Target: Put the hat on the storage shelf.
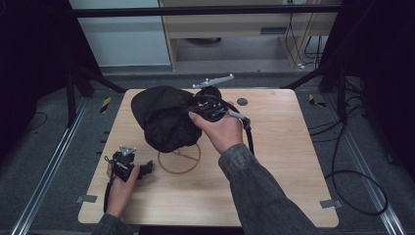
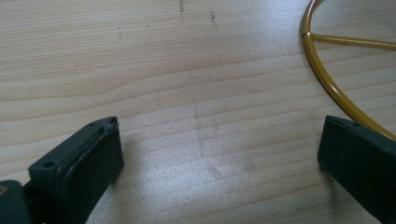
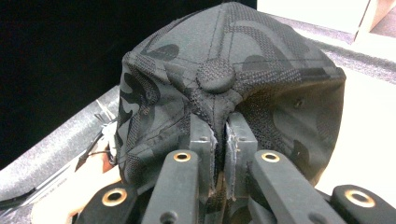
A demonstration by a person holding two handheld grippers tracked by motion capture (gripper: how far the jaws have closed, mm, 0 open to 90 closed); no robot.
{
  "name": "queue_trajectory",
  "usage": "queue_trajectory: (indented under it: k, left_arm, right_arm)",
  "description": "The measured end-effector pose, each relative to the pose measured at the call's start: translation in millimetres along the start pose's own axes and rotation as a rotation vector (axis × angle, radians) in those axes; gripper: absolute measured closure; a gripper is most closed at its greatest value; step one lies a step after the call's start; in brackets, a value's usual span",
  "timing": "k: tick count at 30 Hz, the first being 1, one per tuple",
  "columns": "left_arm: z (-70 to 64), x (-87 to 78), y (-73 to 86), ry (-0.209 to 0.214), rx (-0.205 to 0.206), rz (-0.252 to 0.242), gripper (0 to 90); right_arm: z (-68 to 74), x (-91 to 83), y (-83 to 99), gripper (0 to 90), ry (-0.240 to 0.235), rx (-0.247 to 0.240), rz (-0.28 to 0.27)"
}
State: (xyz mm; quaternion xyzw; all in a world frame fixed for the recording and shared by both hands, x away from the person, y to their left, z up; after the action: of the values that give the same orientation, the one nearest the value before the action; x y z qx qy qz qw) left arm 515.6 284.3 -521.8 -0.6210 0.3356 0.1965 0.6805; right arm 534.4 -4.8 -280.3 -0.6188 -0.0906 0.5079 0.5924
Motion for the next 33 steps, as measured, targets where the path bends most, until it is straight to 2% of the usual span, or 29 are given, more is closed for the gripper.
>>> queue_trajectory:
  k: [25,28,33]
  left_arm:
    - [-0.1,0.0,0.0,-0.001,-0.001,0.000,0.0]
    - [-0.1,0.0,0.0,0.000,-0.002,0.000,0.0]
    - [-0.1,0.0,0.0,0.001,-0.002,0.000,0.0]
  right_arm:
    - [1.6,16.2,8.2,82.5,-0.011,0.014,0.024]
    - [0.0,16.5,8.3,82.2,-0.006,0.008,0.024]
    - [-4.7,16.8,8.4,80.2,0.004,0.026,0.019]
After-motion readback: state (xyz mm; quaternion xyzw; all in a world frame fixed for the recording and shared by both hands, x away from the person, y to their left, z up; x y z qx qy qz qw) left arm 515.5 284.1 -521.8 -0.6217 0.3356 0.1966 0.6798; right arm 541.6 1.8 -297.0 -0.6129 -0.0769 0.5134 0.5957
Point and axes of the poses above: each handheld gripper's, and its own axes: x roughly forward along the jaws, y roughly out of its underside, z roughly to its left, the point moved 2 cm from there along x, roughly forward along the jaws, and after that the axes turned 1 degree about -x, right-handed, at the moved point
